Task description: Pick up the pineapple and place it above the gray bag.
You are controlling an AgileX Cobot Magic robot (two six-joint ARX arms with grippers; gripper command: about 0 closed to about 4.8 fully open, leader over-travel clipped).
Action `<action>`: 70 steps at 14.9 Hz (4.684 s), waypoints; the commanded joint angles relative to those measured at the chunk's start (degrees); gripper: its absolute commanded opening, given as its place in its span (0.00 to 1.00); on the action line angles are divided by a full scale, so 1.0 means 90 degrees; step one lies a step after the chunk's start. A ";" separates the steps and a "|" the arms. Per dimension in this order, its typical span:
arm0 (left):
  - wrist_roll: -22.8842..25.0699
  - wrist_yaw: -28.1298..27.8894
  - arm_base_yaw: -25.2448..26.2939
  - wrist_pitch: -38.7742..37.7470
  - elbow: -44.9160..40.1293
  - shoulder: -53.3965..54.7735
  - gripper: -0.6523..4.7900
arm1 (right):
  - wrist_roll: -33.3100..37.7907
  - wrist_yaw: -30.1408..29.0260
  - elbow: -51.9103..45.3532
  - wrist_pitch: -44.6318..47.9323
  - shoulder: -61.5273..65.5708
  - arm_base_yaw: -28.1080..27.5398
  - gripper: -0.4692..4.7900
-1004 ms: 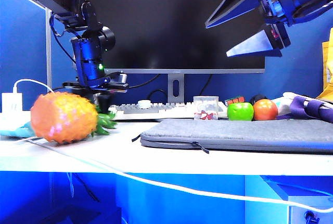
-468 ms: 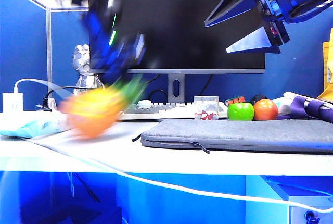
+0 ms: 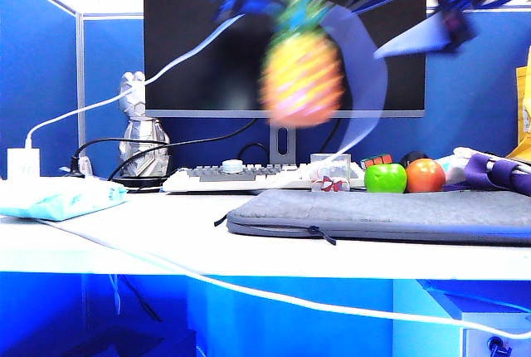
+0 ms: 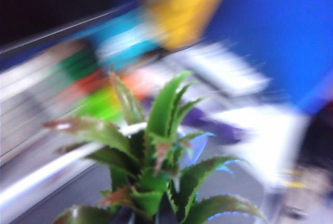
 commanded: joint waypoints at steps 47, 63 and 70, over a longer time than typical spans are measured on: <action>0.1241 -0.4427 -0.0291 -0.3978 0.0034 -0.2975 1.00 | 0.0124 -0.0481 0.0952 -0.1795 -0.2582 -0.2040 1.00; 0.0141 -0.5775 -0.0277 -0.2703 -0.7266 -0.6190 1.00 | 0.0959 -0.0398 0.0962 -0.2679 -0.4979 -0.2157 1.00; 0.0092 -0.6171 -0.0350 0.0699 -1.2267 -1.2177 1.00 | -0.0041 0.0044 0.0236 -0.3849 -0.5430 -0.2157 1.00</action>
